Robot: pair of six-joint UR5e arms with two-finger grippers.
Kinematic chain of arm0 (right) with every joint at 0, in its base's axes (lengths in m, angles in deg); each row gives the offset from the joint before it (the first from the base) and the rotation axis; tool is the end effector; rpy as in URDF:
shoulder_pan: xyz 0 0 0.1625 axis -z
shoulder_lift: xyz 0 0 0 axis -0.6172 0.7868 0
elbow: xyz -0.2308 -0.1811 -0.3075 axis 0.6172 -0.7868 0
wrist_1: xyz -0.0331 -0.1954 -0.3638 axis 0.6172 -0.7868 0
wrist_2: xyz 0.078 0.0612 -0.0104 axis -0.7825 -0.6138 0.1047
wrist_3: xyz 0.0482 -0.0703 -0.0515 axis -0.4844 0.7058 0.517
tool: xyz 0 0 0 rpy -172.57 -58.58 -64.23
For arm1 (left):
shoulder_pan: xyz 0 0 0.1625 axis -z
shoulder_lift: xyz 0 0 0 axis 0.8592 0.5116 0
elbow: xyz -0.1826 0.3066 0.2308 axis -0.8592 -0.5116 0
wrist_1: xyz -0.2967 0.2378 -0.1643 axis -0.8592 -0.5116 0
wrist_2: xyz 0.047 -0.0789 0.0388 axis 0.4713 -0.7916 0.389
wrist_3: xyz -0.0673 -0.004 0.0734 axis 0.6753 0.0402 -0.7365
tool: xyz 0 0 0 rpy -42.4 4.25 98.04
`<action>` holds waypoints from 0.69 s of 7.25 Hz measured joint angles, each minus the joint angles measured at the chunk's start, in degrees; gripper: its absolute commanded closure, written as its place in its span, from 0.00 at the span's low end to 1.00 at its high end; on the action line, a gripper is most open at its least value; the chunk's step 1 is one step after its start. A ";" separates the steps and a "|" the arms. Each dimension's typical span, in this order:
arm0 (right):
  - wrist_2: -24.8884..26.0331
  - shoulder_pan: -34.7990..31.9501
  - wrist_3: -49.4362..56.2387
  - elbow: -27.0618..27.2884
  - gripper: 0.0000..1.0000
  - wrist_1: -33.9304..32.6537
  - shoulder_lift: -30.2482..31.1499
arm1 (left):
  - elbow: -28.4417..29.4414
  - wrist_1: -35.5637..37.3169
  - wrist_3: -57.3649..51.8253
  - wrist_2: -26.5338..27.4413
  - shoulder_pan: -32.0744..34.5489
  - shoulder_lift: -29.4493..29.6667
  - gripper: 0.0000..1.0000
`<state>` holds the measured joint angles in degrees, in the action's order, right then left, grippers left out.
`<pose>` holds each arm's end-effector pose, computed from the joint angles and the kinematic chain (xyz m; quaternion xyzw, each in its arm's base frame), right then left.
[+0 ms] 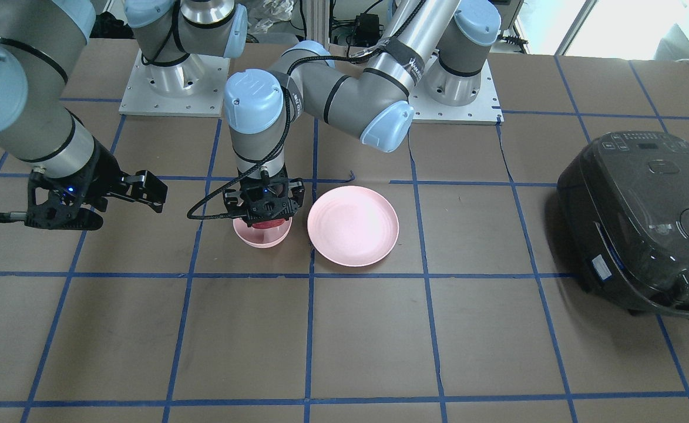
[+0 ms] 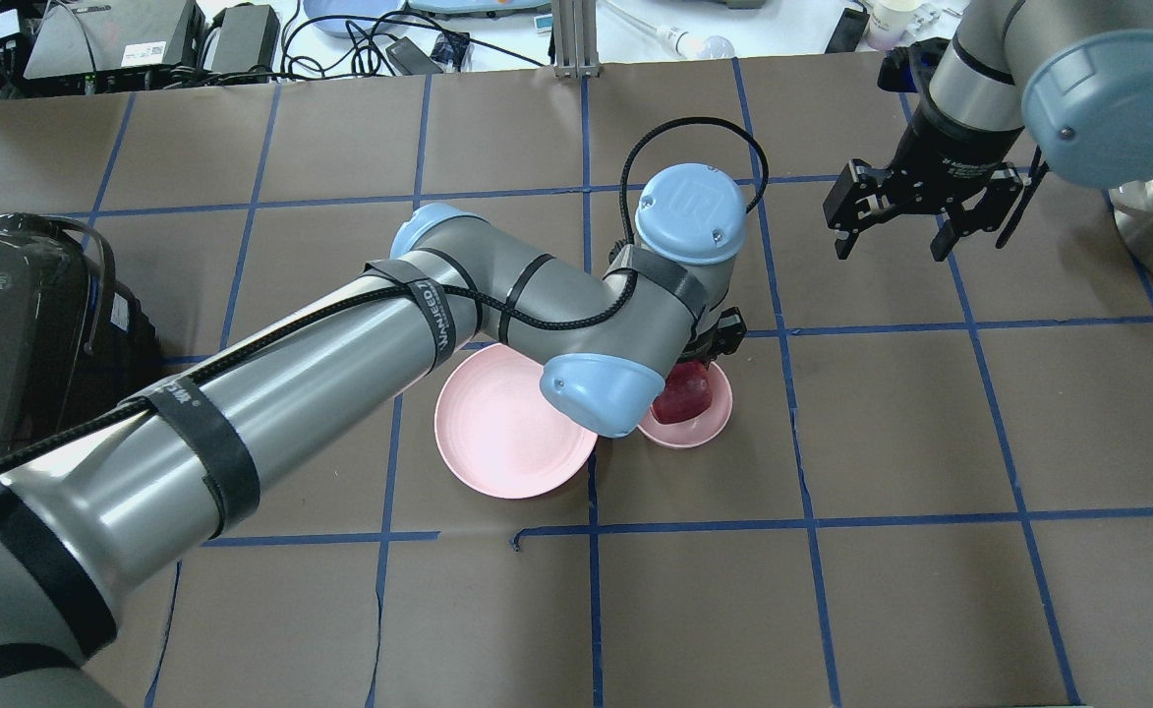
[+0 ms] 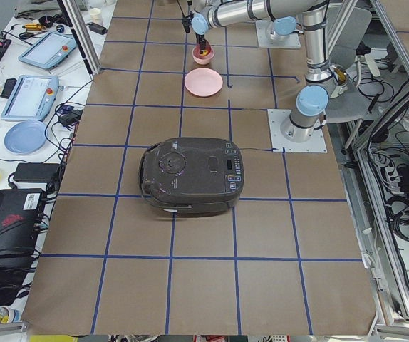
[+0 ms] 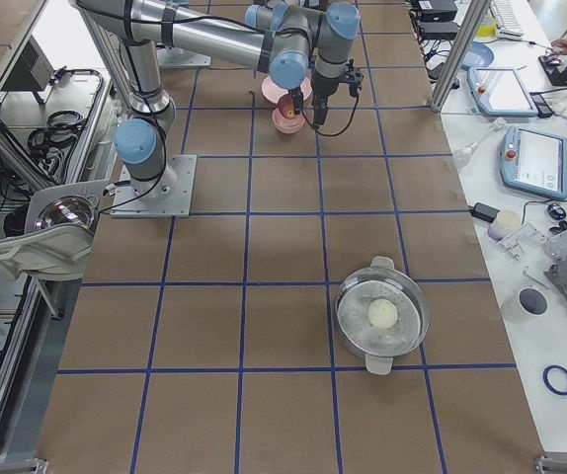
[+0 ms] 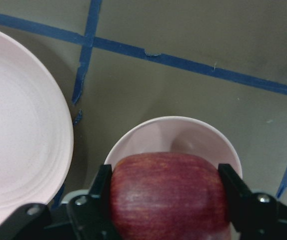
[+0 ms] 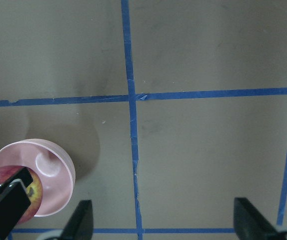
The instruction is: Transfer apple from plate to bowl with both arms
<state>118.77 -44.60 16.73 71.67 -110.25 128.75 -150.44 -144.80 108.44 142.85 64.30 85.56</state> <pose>0.0696 -0.5419 0.3987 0.0196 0.9979 0.0554 0.0284 -0.4656 -0.4606 0.2369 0.1194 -0.9927 0.0126 0.0134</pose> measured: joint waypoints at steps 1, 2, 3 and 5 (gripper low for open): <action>-0.01 0.11 0.05 -0.59 0.00 0.44 0.34 | -0.03 0.16 -0.14 0.02 0.15 0.73 0.69; 0.23 0.11 -0.09 -0.86 0.00 0.61 0.88 | -0.04 0.22 -0.25 0.02 0.19 1.23 0.55; 0.39 0.04 -0.48 -1.03 0.00 0.64 1.82 | -0.04 0.24 -0.29 0.01 0.21 1.67 0.09; 0.42 -0.55 -1.08 -1.02 0.00 0.44 4.79 | -0.03 0.30 -0.44 0.08 0.22 1.93 0.00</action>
<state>119.19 -45.15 15.65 70.65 -109.81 133.54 -150.47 -144.50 108.00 142.93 64.52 87.49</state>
